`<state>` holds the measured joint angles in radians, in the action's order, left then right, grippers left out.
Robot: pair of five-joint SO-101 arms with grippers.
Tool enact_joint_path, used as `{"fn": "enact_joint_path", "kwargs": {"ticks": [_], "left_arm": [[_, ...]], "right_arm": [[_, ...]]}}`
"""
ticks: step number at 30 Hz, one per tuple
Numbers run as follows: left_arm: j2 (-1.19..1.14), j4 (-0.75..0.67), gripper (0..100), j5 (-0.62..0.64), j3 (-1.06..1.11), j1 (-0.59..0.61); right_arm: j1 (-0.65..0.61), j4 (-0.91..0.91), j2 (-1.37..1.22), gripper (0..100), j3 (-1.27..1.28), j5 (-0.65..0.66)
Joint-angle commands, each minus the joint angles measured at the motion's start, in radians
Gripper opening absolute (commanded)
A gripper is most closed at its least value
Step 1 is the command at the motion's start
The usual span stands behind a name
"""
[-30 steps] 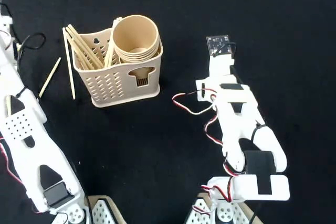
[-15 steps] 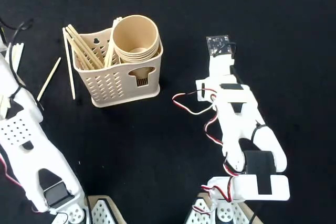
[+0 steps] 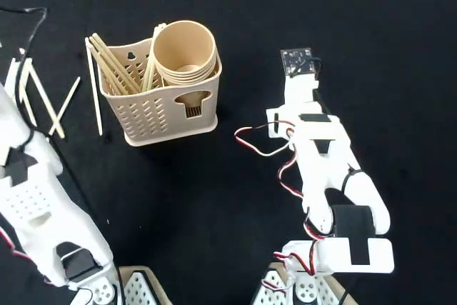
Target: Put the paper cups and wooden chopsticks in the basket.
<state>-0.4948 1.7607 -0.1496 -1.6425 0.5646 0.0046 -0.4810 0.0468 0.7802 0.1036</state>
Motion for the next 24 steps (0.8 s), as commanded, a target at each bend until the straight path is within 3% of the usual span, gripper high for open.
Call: {"fn": "enact_joint_path", "kwargs": {"ticks": [1,7,13,20,24], "left_arm": [[0.150,0.008,3,0.049,-0.013,-0.015],[0.359,0.009,3,0.095,0.093,-0.018],[0.756,-0.008,3,0.086,0.575,-0.108],[1.175,-0.304,3,0.092,1.159,-0.226],[1.430,-0.569,3,0.092,1.547,-0.295]], "right_arm": [[-0.017,-0.003,0.004,1.1,-0.056,0.009],[-0.017,-0.003,0.004,1.1,-0.056,0.009],[-0.015,-0.003,0.004,1.1,-0.054,0.009],[-0.014,-0.008,0.004,1.1,-0.051,0.009],[-0.015,-0.008,0.004,1.1,-0.051,0.009]]}}
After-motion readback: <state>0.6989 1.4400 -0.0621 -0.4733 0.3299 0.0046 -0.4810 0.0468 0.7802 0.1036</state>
